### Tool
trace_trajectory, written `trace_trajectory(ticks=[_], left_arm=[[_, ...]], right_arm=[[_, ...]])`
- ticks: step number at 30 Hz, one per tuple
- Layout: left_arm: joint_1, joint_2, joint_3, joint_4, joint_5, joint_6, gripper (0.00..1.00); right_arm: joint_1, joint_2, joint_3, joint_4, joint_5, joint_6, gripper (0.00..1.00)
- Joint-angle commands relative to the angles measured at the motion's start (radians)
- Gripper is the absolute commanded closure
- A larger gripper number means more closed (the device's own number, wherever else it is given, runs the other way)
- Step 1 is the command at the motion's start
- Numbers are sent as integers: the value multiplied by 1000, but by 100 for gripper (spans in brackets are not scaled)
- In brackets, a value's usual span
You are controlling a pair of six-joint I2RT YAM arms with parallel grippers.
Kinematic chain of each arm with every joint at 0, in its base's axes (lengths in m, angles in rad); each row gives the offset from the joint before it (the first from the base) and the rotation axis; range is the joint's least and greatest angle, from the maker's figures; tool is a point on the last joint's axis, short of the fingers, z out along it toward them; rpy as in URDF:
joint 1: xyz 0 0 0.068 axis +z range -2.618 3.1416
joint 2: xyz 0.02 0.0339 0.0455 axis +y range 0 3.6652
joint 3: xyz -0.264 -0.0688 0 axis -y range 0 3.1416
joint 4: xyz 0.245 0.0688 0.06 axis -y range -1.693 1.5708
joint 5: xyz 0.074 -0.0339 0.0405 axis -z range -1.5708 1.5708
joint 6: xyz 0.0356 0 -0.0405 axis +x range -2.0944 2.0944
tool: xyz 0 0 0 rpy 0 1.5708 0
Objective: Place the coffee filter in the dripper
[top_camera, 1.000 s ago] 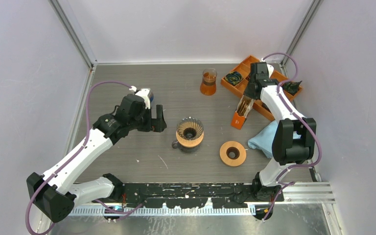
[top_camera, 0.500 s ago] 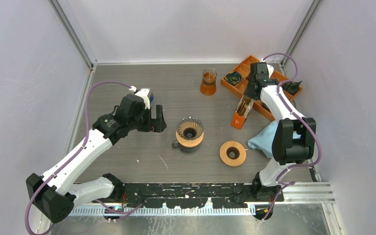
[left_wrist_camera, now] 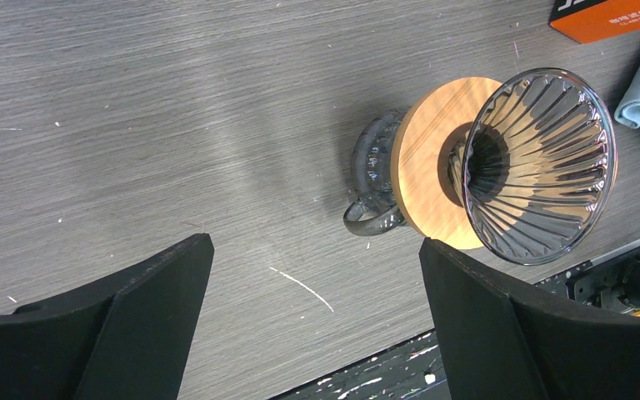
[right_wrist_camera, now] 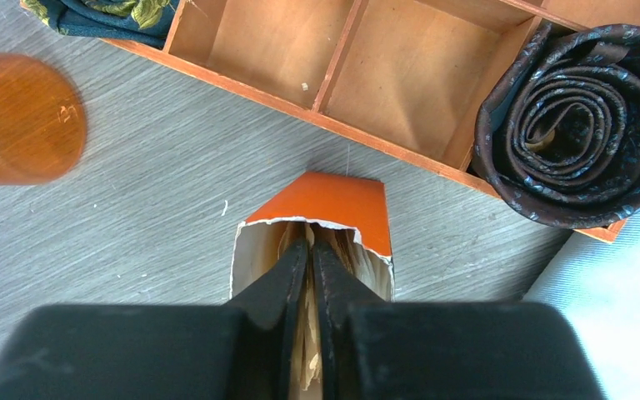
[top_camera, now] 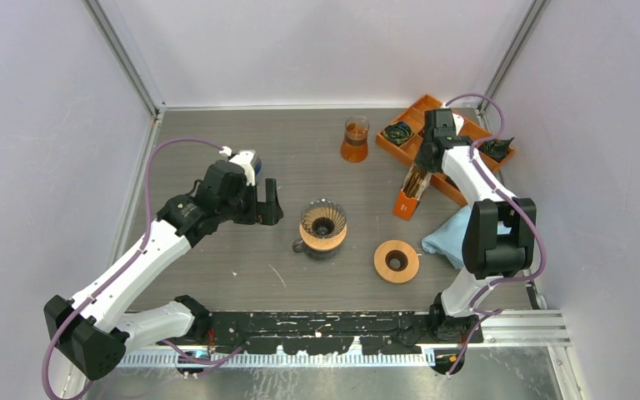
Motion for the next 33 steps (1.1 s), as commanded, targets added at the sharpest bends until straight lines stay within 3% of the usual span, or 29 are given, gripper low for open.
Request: trace_trajectory(ticks=[1, 6, 33], left_arm=[[-3, -32, 12, 15, -7, 13, 2], [-3, -39, 16, 14, -9, 11, 2], [-34, -39, 102, 43, 37, -14, 2]], right_arm=[[-2, -28, 16, 20, 5, 11, 92], [-2, -68, 42, -10, 5, 0, 99], [28, -323, 230, -203, -78, -57, 99]])
